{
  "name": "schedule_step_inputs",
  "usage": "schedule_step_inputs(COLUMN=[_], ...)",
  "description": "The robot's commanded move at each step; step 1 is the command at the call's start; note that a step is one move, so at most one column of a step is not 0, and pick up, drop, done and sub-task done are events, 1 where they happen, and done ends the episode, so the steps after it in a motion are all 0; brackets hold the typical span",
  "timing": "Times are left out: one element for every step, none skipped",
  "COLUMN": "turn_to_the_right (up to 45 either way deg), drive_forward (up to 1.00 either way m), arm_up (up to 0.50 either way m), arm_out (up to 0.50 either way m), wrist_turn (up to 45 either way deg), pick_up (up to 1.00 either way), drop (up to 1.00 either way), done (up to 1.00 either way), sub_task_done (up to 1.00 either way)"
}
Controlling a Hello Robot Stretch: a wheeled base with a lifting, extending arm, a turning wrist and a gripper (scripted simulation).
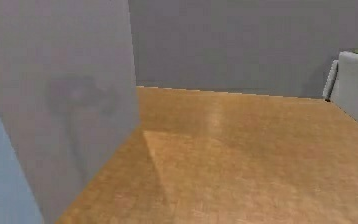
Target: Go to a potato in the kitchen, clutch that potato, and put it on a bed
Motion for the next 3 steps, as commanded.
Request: schedule_step_inputs(turn_to_the_right=[0.0, 0.0, 0.0], drive_forward=[1.00, 1.00, 0.95], arm_up=[0.00, 0.00, 0.00], arm_out=[0.00, 0.00, 0.00], wrist_turn=[0.0, 0.0, 0.0], pick_up=[0.00, 0.00, 0.00], drop=[0.00, 0.00, 0.00], done=[0.00, 0.00, 0.00], sub_task_done=[0.00, 0.00, 0.00])
